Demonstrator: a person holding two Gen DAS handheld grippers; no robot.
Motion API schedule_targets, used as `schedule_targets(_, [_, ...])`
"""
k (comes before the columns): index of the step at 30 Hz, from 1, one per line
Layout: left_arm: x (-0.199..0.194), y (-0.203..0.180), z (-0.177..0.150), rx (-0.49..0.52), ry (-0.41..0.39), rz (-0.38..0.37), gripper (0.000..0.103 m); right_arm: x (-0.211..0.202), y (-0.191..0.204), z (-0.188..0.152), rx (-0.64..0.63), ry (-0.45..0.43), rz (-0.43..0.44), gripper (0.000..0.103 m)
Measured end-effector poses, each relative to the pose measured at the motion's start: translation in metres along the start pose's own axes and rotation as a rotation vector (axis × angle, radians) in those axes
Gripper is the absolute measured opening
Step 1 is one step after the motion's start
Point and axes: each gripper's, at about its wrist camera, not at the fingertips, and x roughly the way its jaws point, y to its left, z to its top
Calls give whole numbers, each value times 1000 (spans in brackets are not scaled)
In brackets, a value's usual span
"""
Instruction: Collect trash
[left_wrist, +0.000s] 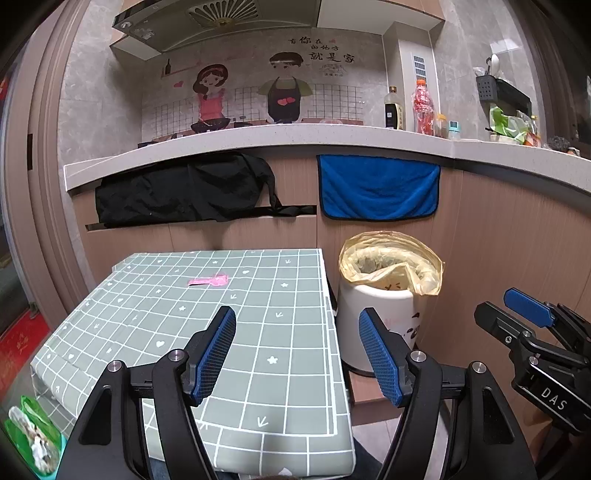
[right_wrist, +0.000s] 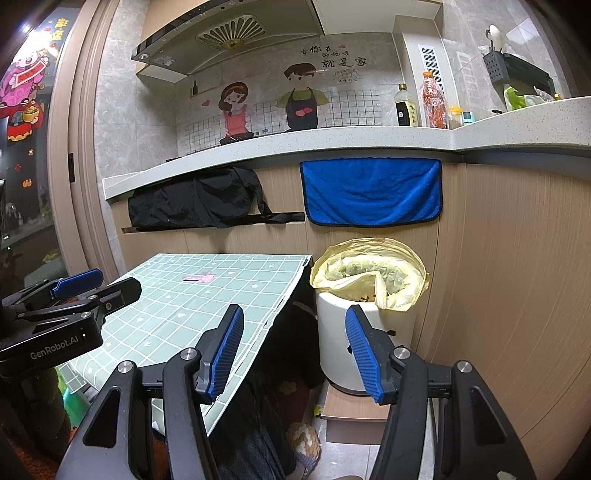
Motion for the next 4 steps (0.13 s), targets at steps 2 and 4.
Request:
schedule_targets(2, [0,1,0,0,-4,2,70,-2,1,0,0,1,-3,55])
schedule_targets(4, [0,2,0,-2,-7,1,70,-2,1,0,0,0,-4,55])
